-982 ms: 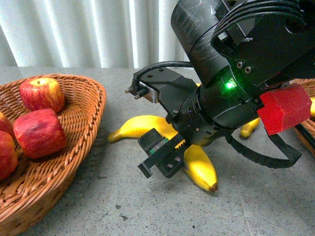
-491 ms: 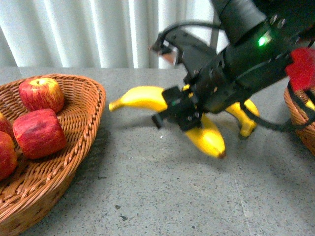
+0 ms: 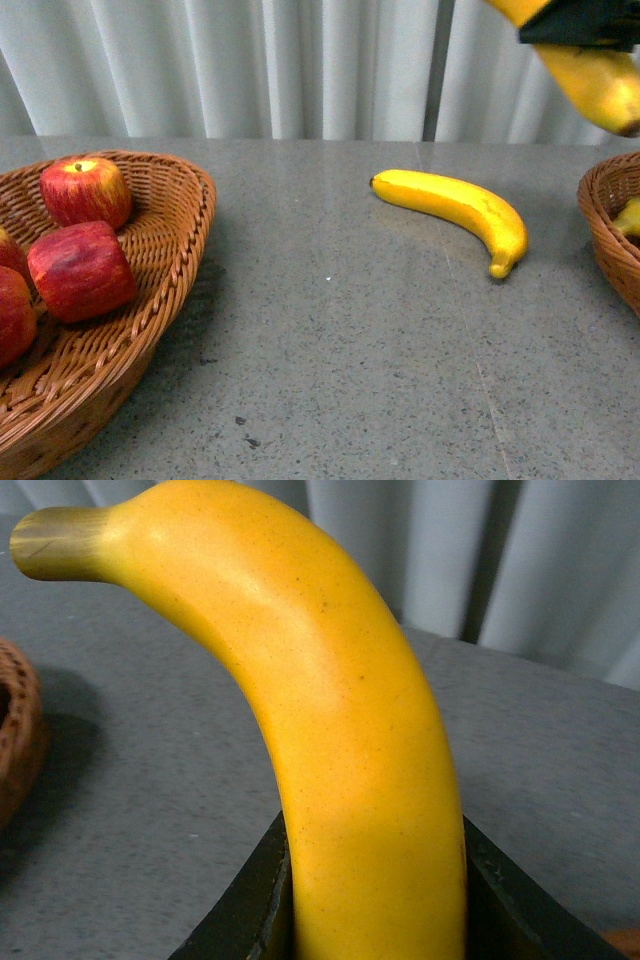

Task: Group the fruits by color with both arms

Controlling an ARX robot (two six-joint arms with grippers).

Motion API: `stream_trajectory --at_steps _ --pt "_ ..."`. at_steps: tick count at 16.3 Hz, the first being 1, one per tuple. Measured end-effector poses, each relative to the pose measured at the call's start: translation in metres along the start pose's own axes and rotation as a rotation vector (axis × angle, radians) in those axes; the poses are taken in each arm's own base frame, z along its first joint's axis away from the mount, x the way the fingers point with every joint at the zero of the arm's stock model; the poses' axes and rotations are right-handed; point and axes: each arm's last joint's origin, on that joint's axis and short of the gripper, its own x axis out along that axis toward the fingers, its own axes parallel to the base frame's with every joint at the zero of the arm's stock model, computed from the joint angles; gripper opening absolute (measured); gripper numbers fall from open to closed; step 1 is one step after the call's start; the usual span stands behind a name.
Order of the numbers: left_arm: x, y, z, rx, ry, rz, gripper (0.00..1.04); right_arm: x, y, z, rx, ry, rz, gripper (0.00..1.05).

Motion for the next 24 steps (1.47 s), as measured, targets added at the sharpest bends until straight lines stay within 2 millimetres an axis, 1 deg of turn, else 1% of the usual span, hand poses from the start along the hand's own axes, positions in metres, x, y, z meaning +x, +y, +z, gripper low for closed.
stream_trajectory --at_steps 3,4,5,6,7,9,10,11,12,13,14,15,16,17,18,19,20,24 --pt "0.0 0.0 0.0 0.0 0.0 0.0 0.98 -0.034 -0.041 -0.023 -0.018 0.004 -0.093 0.34" --pt "0.0 0.0 0.0 0.0 0.0 0.0 0.98 -0.047 -0.052 -0.037 -0.039 0.015 -0.121 0.34" --pt "0.0 0.0 0.0 0.0 0.0 0.0 0.98 -0.056 -0.058 -0.046 -0.05 0.033 -0.129 0.34" --pt "0.0 0.0 0.0 0.0 0.0 0.0 0.98 -0.066 -0.068 -0.057 -0.071 0.043 -0.159 0.34" --pt "0.0 0.0 0.0 0.0 0.0 0.0 0.98 -0.074 -0.079 -0.063 -0.073 0.053 -0.189 0.34" --pt "0.0 0.0 0.0 0.0 0.0 0.0 0.98 -0.095 -0.112 -0.078 -0.061 0.081 -0.29 0.34" --pt "0.0 0.0 0.0 0.0 0.0 0.0 0.98 -0.105 -0.125 -0.087 -0.061 0.108 -0.333 0.34" --pt "0.0 0.0 0.0 0.0 0.0 0.0 0.98 -0.11 -0.129 -0.091 -0.062 0.133 -0.35 0.34" --pt "0.0 0.0 0.0 0.0 0.0 0.0 0.98 -0.119 -0.134 -0.099 -0.053 0.177 -0.354 0.34" --pt "0.0 0.0 0.0 0.0 0.0 0.0 0.98 -0.124 -0.135 -0.105 -0.047 0.211 -0.334 0.34" --pt "0.0 0.0 0.0 0.0 0.0 0.0 0.98 -0.131 -0.132 -0.111 -0.036 0.256 -0.302 0.4" --pt "0.0 0.0 0.0 0.0 0.0 0.0 0.98 -0.135 -0.129 -0.109 -0.031 0.249 -0.28 0.5" --pt "0.0 0.0 0.0 0.0 0.0 0.0 0.98 -0.142 -0.122 -0.098 -0.053 0.215 -0.274 0.64" --pt "0.0 0.0 0.0 0.0 0.0 0.0 0.98 -0.134 -0.098 -0.059 -0.093 0.104 -0.254 0.99" --pt "0.0 0.0 0.0 0.0 0.0 0.0 0.98 -0.099 -0.06 -0.024 -0.028 0.069 -0.188 0.98" --pt "0.0 0.0 0.0 0.0 0.0 0.0 0.98 -0.04 -0.02 -0.006 0.055 0.175 -0.11 0.98" --pt "0.0 0.0 0.0 0.0 0.0 0.0 0.98 0.016 0.001 -0.005 0.117 0.248 -0.106 0.98" --pt "0.0 0.0 0.0 0.0 0.0 0.0 0.98 0.029 0.01 0.001 0.103 0.23 -0.085 0.98"
